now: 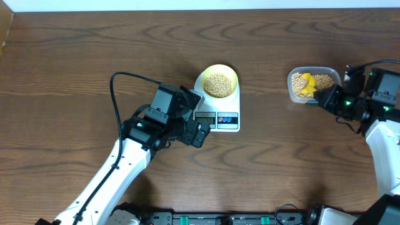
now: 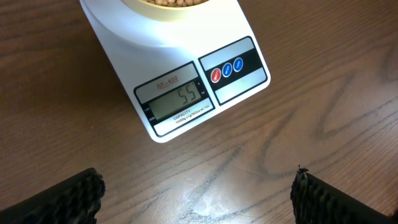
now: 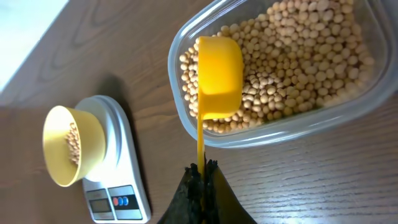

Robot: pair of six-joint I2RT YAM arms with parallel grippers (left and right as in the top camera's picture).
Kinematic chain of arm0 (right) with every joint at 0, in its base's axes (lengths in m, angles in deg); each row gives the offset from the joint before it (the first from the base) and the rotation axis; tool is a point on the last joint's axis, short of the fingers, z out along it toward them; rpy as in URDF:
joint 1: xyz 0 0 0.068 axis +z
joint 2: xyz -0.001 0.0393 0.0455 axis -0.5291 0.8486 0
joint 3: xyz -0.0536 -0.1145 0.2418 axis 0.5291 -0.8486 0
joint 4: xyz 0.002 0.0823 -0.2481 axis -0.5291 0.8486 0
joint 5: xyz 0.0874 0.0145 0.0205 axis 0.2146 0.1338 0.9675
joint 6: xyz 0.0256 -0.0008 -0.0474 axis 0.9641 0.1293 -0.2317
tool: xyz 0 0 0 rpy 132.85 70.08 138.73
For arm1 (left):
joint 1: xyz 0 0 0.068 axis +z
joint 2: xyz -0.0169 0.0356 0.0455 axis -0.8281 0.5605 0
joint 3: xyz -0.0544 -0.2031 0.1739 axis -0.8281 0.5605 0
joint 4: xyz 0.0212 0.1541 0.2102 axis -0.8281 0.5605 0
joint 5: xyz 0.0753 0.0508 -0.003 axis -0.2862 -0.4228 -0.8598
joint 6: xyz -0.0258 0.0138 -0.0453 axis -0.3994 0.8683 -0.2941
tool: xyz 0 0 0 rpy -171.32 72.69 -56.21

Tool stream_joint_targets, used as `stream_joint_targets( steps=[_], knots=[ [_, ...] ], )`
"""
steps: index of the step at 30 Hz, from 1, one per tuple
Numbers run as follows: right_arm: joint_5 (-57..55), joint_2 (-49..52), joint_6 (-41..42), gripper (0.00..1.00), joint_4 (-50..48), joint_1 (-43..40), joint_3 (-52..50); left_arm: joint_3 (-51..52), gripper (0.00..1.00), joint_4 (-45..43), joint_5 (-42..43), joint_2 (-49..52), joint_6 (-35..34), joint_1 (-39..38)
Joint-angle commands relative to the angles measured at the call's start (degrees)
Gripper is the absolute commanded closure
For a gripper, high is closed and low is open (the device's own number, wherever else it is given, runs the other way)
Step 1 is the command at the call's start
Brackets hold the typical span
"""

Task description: Scoop item into bowl and weigh 50g on scale

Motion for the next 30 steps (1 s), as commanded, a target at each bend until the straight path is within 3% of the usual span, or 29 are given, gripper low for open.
stream_joint_targets(
  steps=[1,14,30],
  knots=[
    [3.08,0.44,1.66,0.99,0.31,-1.88,-0.07,-0.85,0.02,0.15,0.48,0.37,0.52,-0.07],
    [13.68,0.44,8.02,0.99,1.53,-10.78,-0.07,-0.85,0.02,0.15,0.48,0.37,0.55,-0.07],
    [34.64,0.44,7.96,0.99,1.53,-20.81,-0.07,-0.85,0.02,0.15,0.48,0.37,0.55,-0.07]
  ],
)
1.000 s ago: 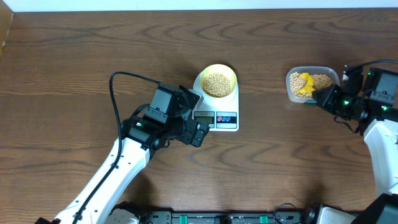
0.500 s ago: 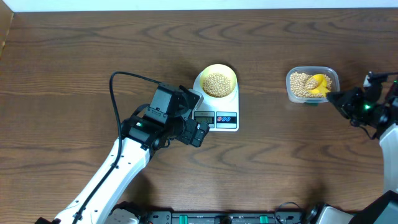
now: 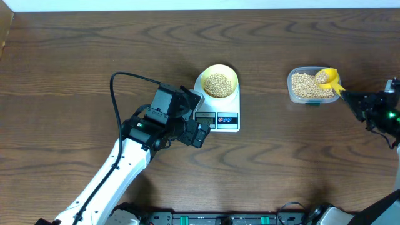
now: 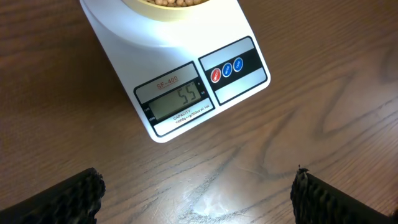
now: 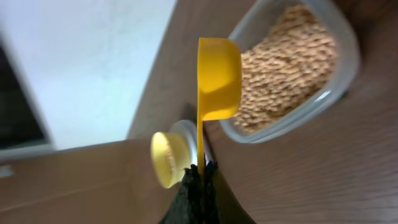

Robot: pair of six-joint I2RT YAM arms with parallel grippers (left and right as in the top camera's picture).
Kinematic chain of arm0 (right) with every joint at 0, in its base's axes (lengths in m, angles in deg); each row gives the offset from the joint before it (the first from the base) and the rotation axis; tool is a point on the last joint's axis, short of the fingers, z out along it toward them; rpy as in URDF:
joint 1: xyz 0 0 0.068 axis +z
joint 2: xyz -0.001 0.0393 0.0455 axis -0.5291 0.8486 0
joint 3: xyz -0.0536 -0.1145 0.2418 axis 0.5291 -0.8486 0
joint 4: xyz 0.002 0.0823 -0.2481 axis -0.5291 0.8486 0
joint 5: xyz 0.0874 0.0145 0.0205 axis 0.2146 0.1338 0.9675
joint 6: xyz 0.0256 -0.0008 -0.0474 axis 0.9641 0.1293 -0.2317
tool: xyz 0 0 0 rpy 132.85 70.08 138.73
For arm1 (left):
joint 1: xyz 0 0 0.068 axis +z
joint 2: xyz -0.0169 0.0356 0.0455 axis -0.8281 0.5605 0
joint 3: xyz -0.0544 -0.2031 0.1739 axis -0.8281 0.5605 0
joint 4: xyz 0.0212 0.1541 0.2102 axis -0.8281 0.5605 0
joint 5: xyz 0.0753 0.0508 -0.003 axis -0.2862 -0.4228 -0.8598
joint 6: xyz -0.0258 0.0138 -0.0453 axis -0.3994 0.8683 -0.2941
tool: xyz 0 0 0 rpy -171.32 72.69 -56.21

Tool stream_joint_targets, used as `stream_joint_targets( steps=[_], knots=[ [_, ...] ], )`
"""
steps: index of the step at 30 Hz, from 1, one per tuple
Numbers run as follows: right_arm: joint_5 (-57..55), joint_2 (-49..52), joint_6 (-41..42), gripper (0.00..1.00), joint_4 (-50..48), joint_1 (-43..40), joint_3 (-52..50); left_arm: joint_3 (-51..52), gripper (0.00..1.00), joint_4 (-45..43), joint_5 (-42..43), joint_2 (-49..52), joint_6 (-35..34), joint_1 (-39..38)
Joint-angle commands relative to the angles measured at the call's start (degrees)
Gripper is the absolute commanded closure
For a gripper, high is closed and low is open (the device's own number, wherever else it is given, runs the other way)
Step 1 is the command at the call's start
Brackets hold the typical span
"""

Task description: Scoop item into bowl and weigh 50g on scale

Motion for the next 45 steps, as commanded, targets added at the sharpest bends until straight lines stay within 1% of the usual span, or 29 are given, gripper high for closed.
stream_joint_targets(
  steps=[1,6,11,18,19,21,22,23,26,30,34,38,45],
  knots=[
    [8.81,0.44,0.59,0.99,0.02,-0.48,-0.07,-0.85,0.02,0.15,0.48,0.37,0.52,-0.07],
    [16.72,0.44,-3.56,0.99,-0.22,-0.07,-0.07,-0.85,0.02,0.15,0.48,0.37,0.55,-0.07],
    [18.71,0.44,-3.67,0.99,-0.24,1.33,-0.07,-0.85,0.02,0.15,0.48,0.37,0.55,-0.07],
    [19.10,0.44,-3.61,0.99,-3.17,9.33,-0.07,-0.85,0.02,0.15,0.48,0.37,0.55,-0.07],
    [19.08,0.44,-3.37,0.99,-4.74,12.20,-0.07,-0.85,0.02,0.15,0.48,0.37,0.55,-0.07],
    [18.86,0.44,-2.95,0.99,-7.10,15.32,-0.07,-0.85,0.02,0.15,0.48,0.37,0.55,-0.07],
    [18.16,0.44,-2.40,0.99,-8.46,16.94,-0.07,-0.85,0.02,0.15,0.48,0.37,0.55,-0.07],
    [15.91,0.44,-0.09,0.99,-11.19,19.74,-0.07,-0.85,0.02,0.15,0.48,0.37,0.55,-0.07],
    [13.35,0.44,3.56,0.99,-14.93,23.39,-0.07,-0.85,0.02,0.15,0.48,0.37,0.55,-0.07],
    [12.02,0.44,5.46,0.99,-20.15,28.09,-0.07,-0.85,0.02,0.15,0.48,0.37,0.55,-0.07],
    [7.61,0.44,8.13,0.99,-23.06,31.93,-0.07,-0.85,0.02,0.15,0.48,0.37,0.55,-0.07],
    [3.82,0.44,8.59,0.99,-25.79,36.24,-0.07,-0.85,0.02,0.15,0.48,0.37,0.55,-0.07],
    [-4.87,0.48,8.57,0.99,-26.38,42.21,-0.07,-0.85,0.02,0.15,0.48,0.37,0.52,-0.07]
  ],
)
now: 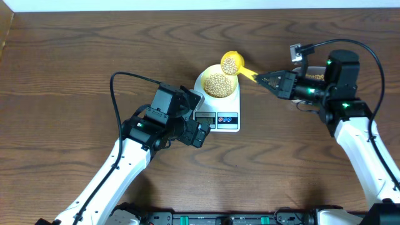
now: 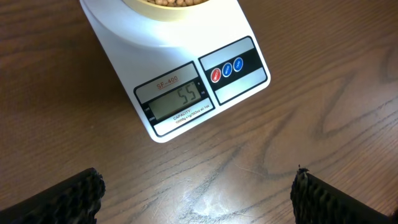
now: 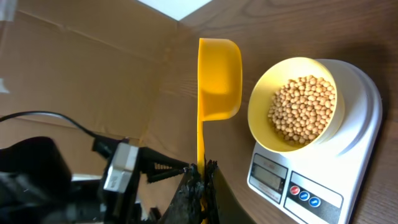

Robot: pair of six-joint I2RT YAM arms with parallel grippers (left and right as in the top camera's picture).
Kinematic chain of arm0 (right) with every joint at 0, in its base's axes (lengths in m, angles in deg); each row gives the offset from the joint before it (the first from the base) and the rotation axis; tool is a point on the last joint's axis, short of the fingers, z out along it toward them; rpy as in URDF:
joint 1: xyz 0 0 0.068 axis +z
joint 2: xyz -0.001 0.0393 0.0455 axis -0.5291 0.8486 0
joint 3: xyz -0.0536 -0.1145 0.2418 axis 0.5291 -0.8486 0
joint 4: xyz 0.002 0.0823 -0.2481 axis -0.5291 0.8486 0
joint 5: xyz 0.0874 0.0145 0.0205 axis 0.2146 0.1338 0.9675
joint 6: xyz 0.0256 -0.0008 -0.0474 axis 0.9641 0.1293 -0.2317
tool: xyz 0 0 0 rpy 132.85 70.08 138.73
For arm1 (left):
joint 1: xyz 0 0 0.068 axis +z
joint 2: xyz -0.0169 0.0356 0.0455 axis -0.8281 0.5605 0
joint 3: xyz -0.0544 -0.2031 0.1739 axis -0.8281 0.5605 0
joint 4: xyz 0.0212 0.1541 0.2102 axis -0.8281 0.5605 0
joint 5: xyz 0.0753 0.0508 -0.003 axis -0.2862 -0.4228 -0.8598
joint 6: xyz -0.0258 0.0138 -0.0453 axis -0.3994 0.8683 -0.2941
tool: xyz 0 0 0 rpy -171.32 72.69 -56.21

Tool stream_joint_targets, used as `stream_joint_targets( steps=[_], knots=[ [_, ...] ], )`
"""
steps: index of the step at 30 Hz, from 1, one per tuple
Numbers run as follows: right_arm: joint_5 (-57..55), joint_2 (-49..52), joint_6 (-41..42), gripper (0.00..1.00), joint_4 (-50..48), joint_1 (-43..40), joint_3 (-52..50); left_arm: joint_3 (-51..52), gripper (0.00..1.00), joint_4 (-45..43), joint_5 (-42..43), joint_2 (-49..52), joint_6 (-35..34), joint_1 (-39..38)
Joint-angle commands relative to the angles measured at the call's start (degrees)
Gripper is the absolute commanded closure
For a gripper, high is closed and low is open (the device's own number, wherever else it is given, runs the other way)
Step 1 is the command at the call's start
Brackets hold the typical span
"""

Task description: Scoop item into bowl and weigh 50g on scale

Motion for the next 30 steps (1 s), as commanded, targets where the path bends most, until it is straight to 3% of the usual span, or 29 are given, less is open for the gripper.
stream_joint_targets(
  steps=[1,30],
  knots=[
    [-7.28,0.48,0.46,0.99,-0.15,3.30,0.07,-0.85,0.02,0.15,0.48,0.37,0.55,-0.07],
    [-22.69,3.28,-4.09,0.99,-0.22,12.28,0.07,-0.85,0.02,0.15,0.48,0.37,0.52,-0.07]
  ],
)
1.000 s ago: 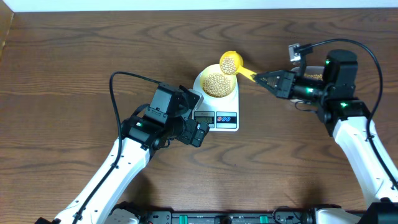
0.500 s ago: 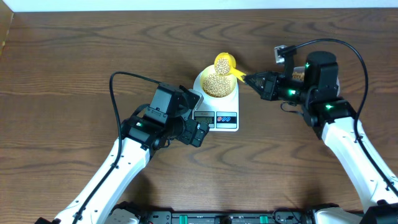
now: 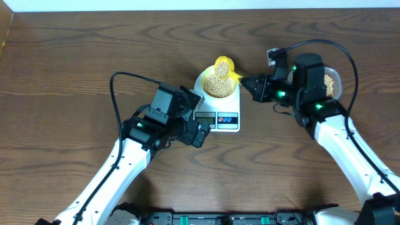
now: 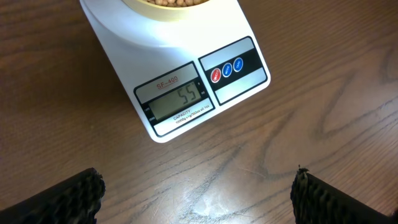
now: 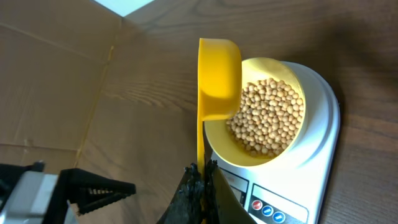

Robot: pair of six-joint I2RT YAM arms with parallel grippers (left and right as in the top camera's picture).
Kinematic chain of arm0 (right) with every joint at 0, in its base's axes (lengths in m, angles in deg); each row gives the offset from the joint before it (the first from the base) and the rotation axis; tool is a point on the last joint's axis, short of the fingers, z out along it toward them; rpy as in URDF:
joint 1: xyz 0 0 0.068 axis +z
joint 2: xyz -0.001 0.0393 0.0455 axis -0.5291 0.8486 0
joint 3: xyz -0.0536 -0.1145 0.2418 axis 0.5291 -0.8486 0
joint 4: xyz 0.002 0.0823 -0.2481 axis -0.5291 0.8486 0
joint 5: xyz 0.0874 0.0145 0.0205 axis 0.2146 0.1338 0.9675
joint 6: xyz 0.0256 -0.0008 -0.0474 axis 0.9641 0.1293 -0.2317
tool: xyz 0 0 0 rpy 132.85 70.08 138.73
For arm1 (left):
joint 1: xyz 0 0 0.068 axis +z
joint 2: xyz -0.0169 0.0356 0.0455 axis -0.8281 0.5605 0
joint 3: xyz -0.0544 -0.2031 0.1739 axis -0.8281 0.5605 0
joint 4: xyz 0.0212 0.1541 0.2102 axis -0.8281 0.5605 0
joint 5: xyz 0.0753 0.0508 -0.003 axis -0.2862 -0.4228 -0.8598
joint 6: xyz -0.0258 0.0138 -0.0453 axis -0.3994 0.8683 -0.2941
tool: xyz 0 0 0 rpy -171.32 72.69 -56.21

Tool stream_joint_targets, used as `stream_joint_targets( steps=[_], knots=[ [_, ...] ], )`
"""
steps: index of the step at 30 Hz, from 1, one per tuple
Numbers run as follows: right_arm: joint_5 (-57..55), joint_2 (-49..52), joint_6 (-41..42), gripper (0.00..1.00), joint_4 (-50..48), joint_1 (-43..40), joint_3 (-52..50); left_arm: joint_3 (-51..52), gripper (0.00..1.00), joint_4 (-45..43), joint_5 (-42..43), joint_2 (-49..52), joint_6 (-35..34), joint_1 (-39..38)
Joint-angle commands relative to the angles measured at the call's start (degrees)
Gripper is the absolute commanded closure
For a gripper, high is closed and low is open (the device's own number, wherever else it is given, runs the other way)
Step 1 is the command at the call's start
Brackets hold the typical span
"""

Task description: Scoop item into bowl and weigh 50g on scale

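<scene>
A yellow bowl (image 3: 235,86) of soybeans stands on the white scale (image 3: 225,120). In the left wrist view the scale's display (image 4: 180,99) reads 55. My right gripper (image 3: 253,84) is shut on the handle of a yellow scoop (image 3: 224,65), which is turned on its side over the bowl's far rim. The right wrist view shows the scoop (image 5: 219,78) against the bowl (image 5: 249,158); its inside is hidden. My left gripper (image 4: 199,199) is open over bare table just in front of the scale, holding nothing.
A clear container of soybeans (image 3: 332,80) sits at the back right, mostly hidden behind my right arm. The left arm (image 3: 156,122) lies beside the scale's left front corner. A black cable (image 3: 115,94) loops on the table left of it.
My right gripper has moved a little to the left. The scoop, level and full beside the bowl's far right rim, is now turned on its side over the bowl. The display still reads 55.
First the scoop was down in the container of soybeans, held by my right gripper. Then it was raised with beans at the container's right end. Later it hung by the bowl on the scale, and now it is tipped over it. The left arm stayed still, display at 55.
</scene>
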Motion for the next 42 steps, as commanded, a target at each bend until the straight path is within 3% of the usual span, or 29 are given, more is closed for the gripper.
stream_joint_targets(
  steps=[1,12,42],
  knots=[
    [-1.11,0.68,-1.33,0.99,-0.22,0.70,0.07,-0.85,0.02,0.13,0.48,0.37,0.52,-0.07],
    [-1.49,0.68,-7.19,0.99,-0.15,1.07,0.07,-0.85,0.02,0.13,0.48,0.37,0.55,-0.07],
    [-1.49,0.68,-13.14,0.99,0.90,2.19,0.07,-0.85,0.02,0.13,0.48,0.37,0.55,-0.07]
  ],
)
